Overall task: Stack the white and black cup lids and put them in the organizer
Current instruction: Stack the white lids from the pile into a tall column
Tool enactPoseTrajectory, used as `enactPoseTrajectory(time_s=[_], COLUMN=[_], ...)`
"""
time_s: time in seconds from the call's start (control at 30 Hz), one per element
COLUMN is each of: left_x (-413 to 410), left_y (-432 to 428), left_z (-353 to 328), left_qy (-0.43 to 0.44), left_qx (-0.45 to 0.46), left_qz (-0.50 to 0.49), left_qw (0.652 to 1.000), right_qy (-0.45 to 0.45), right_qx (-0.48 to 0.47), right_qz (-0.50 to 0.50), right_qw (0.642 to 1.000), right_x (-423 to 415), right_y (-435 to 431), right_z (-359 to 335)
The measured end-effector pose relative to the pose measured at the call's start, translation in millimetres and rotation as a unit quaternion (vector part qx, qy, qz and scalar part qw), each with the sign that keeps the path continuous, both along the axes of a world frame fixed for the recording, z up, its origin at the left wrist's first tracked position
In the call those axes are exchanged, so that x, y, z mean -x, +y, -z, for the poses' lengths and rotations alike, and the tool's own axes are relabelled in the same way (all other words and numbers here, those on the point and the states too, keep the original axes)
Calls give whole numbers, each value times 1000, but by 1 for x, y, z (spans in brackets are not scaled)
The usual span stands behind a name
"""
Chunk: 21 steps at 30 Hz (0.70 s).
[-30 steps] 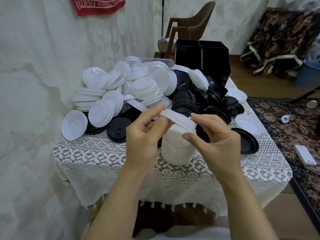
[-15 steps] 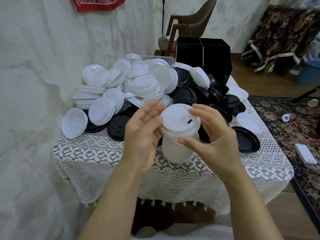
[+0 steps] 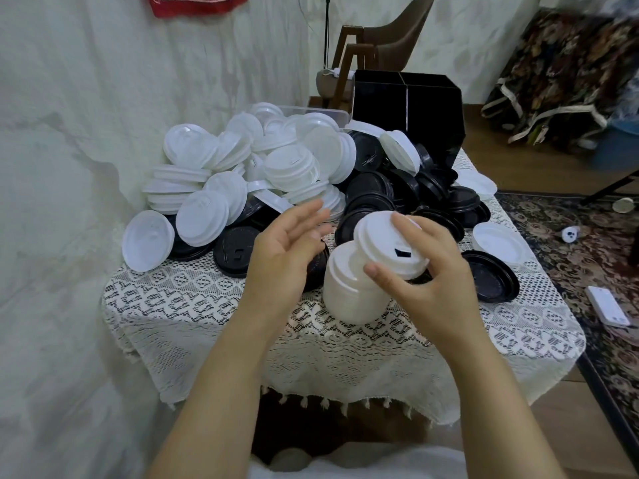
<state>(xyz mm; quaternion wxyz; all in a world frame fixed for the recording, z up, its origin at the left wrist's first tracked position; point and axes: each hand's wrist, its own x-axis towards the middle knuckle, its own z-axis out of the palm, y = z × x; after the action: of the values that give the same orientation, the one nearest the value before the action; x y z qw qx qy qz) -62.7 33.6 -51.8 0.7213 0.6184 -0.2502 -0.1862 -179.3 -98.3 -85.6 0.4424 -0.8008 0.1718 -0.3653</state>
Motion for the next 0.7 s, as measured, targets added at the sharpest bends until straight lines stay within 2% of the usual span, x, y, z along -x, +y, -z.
enactPoseTrajectory(time_s=[0.2,0.7], left_x=[-3,-3], left_y=[3,1], left_z=[5,11], left_qy=[-58,-76], left_qx=[-131,-147], left_qz=[50,78], left_qw=[989,983], right_qy=[55,102], right_qx=[5,-22], right_qz=[-16,-32], right_qw=[998,994], right_x=[-6,-9], right_y=[14,19], right_z=[8,10])
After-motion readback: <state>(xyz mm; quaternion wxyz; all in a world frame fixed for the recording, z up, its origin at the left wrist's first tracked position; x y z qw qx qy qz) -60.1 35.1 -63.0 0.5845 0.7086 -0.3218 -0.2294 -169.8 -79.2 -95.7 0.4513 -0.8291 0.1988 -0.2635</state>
